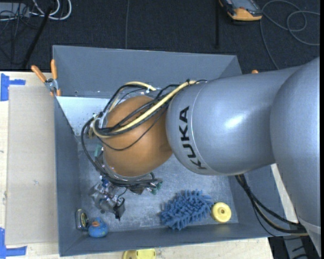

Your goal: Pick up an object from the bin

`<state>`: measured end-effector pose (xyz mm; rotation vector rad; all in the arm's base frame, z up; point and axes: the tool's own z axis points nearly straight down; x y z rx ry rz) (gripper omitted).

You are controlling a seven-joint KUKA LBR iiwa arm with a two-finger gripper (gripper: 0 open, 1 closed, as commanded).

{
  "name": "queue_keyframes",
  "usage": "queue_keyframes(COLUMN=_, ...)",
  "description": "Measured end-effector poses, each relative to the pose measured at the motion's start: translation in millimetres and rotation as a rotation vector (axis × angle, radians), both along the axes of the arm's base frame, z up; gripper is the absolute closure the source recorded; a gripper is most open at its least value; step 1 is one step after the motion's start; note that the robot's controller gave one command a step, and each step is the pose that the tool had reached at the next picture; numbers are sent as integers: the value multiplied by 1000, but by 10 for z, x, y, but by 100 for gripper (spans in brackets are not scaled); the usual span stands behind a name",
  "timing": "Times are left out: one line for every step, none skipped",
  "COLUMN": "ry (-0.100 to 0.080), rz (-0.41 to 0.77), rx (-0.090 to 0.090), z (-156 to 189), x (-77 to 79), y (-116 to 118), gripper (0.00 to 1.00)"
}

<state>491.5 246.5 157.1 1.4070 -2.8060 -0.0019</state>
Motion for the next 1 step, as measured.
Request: queue_keyframes(ry=-3, rz=-1, rx=1, z=141, x=4, y=4, gripper=100)
